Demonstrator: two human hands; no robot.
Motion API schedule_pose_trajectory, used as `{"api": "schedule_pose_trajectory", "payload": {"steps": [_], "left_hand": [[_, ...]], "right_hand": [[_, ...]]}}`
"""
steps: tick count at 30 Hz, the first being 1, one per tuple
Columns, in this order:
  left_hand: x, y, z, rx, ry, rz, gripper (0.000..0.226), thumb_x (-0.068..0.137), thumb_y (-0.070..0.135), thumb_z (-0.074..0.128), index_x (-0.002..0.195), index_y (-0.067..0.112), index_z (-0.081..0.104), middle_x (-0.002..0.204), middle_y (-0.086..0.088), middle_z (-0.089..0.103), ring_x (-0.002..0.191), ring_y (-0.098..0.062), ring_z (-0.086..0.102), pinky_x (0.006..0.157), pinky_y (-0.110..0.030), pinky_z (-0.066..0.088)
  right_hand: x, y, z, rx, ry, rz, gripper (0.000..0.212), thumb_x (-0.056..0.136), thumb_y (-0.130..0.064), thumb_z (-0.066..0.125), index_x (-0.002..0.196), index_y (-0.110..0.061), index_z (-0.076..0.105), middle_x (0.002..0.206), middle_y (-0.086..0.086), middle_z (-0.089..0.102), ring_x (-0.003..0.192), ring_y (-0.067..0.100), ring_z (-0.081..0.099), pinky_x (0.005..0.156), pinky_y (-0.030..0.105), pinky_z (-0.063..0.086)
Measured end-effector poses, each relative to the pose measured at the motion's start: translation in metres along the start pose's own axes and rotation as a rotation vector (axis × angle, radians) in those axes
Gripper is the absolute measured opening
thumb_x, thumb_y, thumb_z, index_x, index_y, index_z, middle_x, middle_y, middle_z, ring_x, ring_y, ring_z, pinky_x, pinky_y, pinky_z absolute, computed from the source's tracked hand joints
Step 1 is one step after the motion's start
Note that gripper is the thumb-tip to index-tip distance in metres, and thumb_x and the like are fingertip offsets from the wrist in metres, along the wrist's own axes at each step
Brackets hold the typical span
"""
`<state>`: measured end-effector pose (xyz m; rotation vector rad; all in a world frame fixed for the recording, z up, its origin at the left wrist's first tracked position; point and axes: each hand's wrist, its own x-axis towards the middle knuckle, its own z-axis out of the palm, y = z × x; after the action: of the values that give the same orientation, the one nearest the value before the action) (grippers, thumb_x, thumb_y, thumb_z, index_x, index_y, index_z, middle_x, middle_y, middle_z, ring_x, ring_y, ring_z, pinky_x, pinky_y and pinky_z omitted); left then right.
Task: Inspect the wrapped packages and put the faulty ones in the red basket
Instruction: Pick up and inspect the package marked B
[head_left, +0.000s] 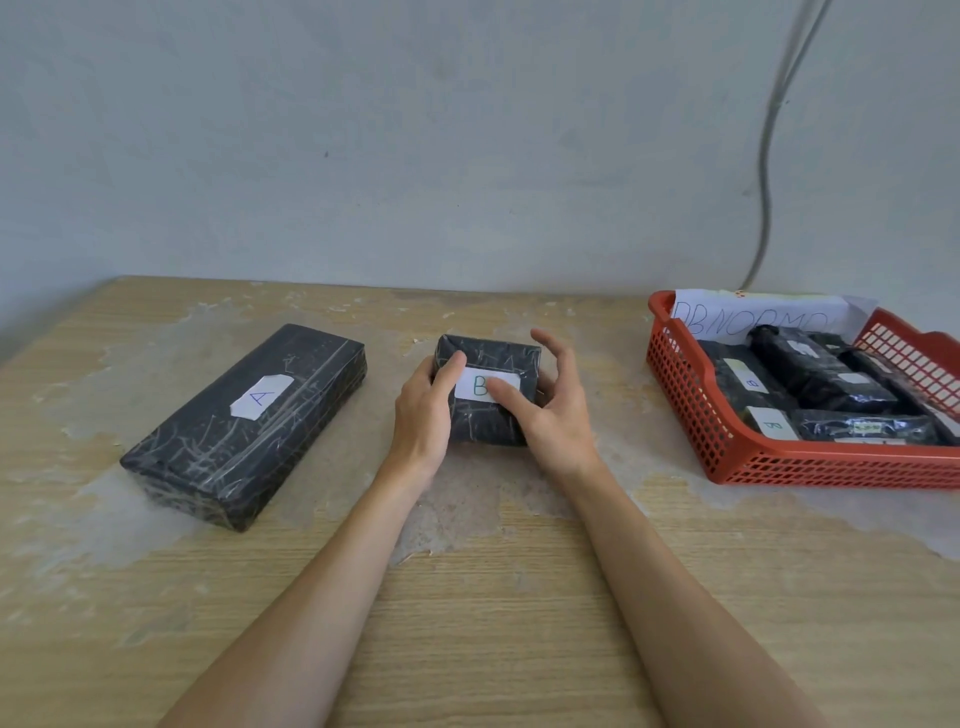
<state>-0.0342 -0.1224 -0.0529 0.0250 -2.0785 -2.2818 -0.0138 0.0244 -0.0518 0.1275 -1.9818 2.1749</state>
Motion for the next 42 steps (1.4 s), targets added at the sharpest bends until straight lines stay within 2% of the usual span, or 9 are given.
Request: {"api": "schedule_pose_trajectory", "payload": {"steps": [7,10,15,21,23,28,33,38,42], "left_hand": [[-0.001,-0.003,-0.001,-0.017,-0.045,0.015,0.04,0.088,0.045,0.062,0.119,0.021,0.071,0.113,-0.005,0.078,0.105,-0.022,0.075,0.09,-0.041,0.062],[-0.002,-0.001,-0.001,-0.007,-0.099,0.03,0.043,0.082,0.035,0.067,0.123,0.022,0.068,0.115,-0.002,0.078,0.103,-0.015,0.075,0.085,-0.033,0.062],[-0.003,-0.001,0.001,0.031,-0.074,0.033,0.042,0.08,0.032,0.07,0.121,0.027,0.068,0.116,0.003,0.077,0.11,-0.016,0.073,0.1,-0.044,0.06],[-0.003,-0.002,-0.009,-0.017,-0.226,0.171,0.095,0.084,0.03,0.078,0.164,0.037,0.027,0.147,0.021,0.058,0.133,-0.002,0.06,0.109,-0.029,0.052],[-0.001,-0.003,-0.012,0.086,-0.248,0.23,0.083,0.085,0.038,0.078,0.159,0.043,0.04,0.161,0.018,0.044,0.143,-0.005,0.052,0.111,-0.03,0.05],[0.004,-0.002,-0.009,0.117,-0.052,0.181,0.052,0.087,0.072,0.058,0.127,0.042,0.069,0.137,0.006,0.066,0.128,-0.017,0.063,0.108,-0.049,0.055],[0.002,-0.002,-0.011,0.026,-0.149,0.172,0.062,0.083,0.069,0.063,0.129,0.028,0.068,0.132,-0.002,0.069,0.125,-0.022,0.065,0.114,-0.045,0.049],[0.002,-0.004,-0.006,0.099,-0.146,0.158,0.044,0.079,0.065,0.068,0.116,0.039,0.065,0.133,-0.004,0.064,0.12,-0.021,0.065,0.104,-0.044,0.053],[0.001,-0.009,-0.002,0.101,-0.151,0.163,0.04,0.081,0.069,0.064,0.109,0.042,0.064,0.131,-0.008,0.062,0.121,-0.021,0.061,0.106,-0.045,0.05]], "right_hand": [[0.003,0.001,-0.002,0.013,0.072,-0.002,0.03,0.108,-0.023,0.063,0.137,-0.031,0.059,0.112,0.01,0.078,0.102,0.031,0.076,0.091,0.055,0.063],[0.004,-0.001,-0.003,0.003,0.097,-0.008,0.033,0.11,-0.02,0.059,0.142,-0.024,0.059,0.11,0.004,0.08,0.098,0.021,0.077,0.086,0.047,0.065],[0.005,-0.001,-0.008,0.003,0.043,0.022,0.061,0.102,-0.014,0.071,0.155,-0.029,0.046,0.123,0.005,0.077,0.113,0.023,0.076,0.093,0.043,0.064],[0.006,-0.002,-0.008,-0.002,0.147,0.004,0.061,0.084,-0.021,0.091,0.136,-0.029,0.061,0.13,0.002,0.073,0.119,0.022,0.073,0.091,0.049,0.065],[0.005,-0.004,-0.008,-0.007,0.162,0.017,0.058,0.081,-0.032,0.09,0.132,-0.027,0.065,0.136,-0.001,0.07,0.124,0.019,0.07,0.091,0.052,0.065],[-0.001,-0.008,-0.011,0.012,-0.075,-0.019,0.075,0.083,-0.036,0.086,0.15,-0.029,0.054,0.148,-0.002,0.062,0.128,0.025,0.068,0.085,0.05,0.065],[0.0,-0.002,-0.007,-0.198,0.001,-0.072,0.07,0.083,-0.051,0.084,0.145,-0.039,0.055,0.127,-0.013,0.071,0.116,0.018,0.072,0.093,0.054,0.063],[0.0,0.0,0.0,-0.183,0.015,0.01,0.053,0.101,-0.065,0.045,0.148,-0.041,0.048,0.135,-0.012,0.065,0.129,0.009,0.062,0.111,0.045,0.052],[0.0,-0.001,0.002,-0.188,0.094,-0.031,0.033,0.114,-0.048,0.036,0.134,-0.032,0.056,0.123,-0.011,0.064,0.125,0.011,0.062,0.114,0.046,0.051]]}}
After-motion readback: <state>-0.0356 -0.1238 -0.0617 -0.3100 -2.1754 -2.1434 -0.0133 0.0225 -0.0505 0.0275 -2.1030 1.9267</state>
